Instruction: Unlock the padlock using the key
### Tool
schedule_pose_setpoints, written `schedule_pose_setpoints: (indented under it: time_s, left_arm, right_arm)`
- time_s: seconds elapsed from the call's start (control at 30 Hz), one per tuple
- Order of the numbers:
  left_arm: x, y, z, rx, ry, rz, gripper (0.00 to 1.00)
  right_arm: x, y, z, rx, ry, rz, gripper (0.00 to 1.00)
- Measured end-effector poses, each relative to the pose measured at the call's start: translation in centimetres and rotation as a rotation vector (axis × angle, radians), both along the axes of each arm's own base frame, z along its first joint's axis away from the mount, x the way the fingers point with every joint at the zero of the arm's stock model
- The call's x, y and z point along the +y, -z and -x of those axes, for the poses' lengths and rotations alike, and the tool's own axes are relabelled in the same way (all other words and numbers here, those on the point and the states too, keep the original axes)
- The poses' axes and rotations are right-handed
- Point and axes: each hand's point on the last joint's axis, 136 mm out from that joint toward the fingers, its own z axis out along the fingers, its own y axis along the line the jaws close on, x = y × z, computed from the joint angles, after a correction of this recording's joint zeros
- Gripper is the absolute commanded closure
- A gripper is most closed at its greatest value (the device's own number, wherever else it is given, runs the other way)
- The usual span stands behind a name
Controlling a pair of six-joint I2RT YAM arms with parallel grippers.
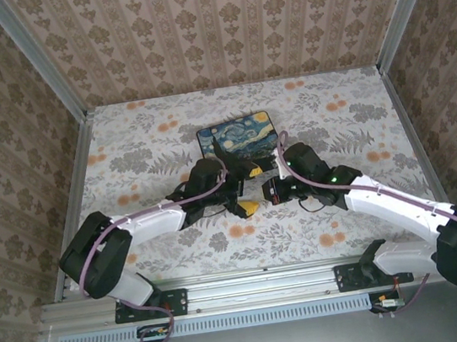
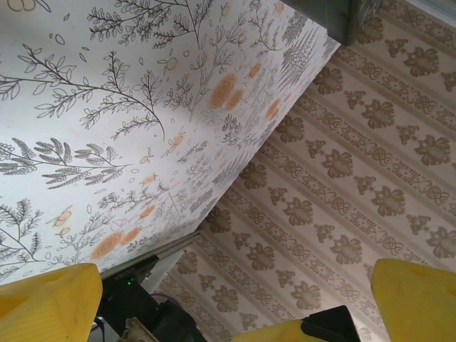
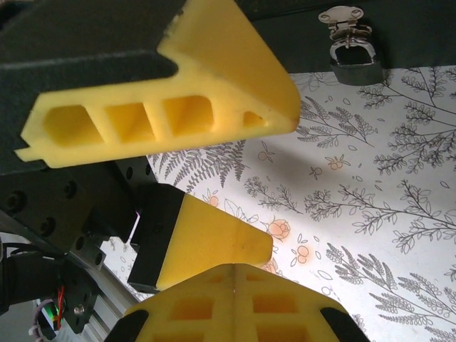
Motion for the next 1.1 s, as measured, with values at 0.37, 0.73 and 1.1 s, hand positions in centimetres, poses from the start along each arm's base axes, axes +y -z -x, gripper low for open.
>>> schedule_pose_setpoints:
  time_s: [0.37,0.73,1.1]
  left_arm:
    - [0.5,-0.3,0.3,0.042,-0.03,0.001,0.01]
    - [1.2,0.7,0.2,0.082,-0.067,-0.008,0.02]
    - [2.2,0.3,-0.7,0.07,-0.124,0.017,0.04]
  right_arm:
    - [0.5,-0.4,-1.3,-0.051,0.025,-0.005,0.99]
    - [2.2,0.0,-1.7,-0.062,0.001,-0.008,0.99]
    - [3.2,0.4,-1.2,-0.055,-0.028,-0.009,0.99]
